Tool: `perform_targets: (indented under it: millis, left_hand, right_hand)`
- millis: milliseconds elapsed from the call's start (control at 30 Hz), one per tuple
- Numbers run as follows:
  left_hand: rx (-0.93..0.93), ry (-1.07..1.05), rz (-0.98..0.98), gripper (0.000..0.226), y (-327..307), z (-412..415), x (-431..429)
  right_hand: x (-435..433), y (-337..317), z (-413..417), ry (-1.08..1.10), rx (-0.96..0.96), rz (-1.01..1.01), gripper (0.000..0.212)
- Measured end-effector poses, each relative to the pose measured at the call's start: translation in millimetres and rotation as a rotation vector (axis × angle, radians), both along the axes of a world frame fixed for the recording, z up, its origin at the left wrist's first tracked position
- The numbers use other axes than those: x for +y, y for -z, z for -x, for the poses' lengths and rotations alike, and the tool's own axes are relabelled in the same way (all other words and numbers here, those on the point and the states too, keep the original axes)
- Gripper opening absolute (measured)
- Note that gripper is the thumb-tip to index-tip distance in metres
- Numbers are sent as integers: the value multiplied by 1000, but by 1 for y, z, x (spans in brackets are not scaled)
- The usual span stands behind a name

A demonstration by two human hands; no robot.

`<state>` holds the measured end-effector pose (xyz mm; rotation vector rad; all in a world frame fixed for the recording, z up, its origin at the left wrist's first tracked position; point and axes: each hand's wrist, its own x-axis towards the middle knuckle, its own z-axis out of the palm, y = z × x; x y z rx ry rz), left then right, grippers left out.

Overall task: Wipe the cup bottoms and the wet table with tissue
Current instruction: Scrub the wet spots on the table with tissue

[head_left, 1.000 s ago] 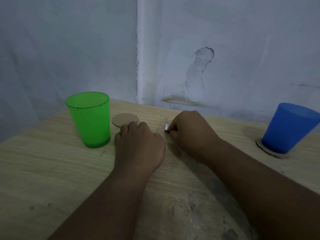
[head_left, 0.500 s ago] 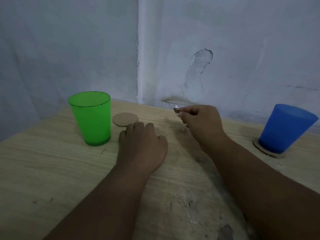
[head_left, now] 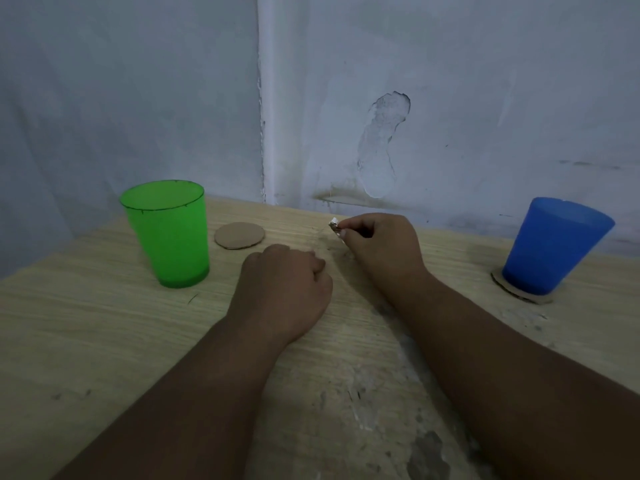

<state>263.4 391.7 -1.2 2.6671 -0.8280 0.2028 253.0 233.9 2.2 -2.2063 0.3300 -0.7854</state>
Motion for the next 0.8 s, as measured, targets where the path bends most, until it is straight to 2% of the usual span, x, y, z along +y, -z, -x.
perform_targets:
  millis: [100,233,433,633,733,800]
  left_hand:
    - [1,-19,112,56,-2,5,0]
    - [3,-142,360,34,-1,2,2]
    - [14,-228,524,16,8,-12,6]
    - [33,-301,622,17,9,-17,7]
    - [10,-295,601,23,8,-15,5]
    - [8,-297,592,25,7,-14,4]
  right_hand:
    - [1,0,3,0,-30,-19,16]
    - [2,0,3,-10,43,106,19]
    - [15,-4,-1,-141,148,267,19]
    - [18,-8,12,-316,241,385,15]
    - [12,-10,9,-280,276,492,18]
    - [7,-9,6,-202,275,472,18]
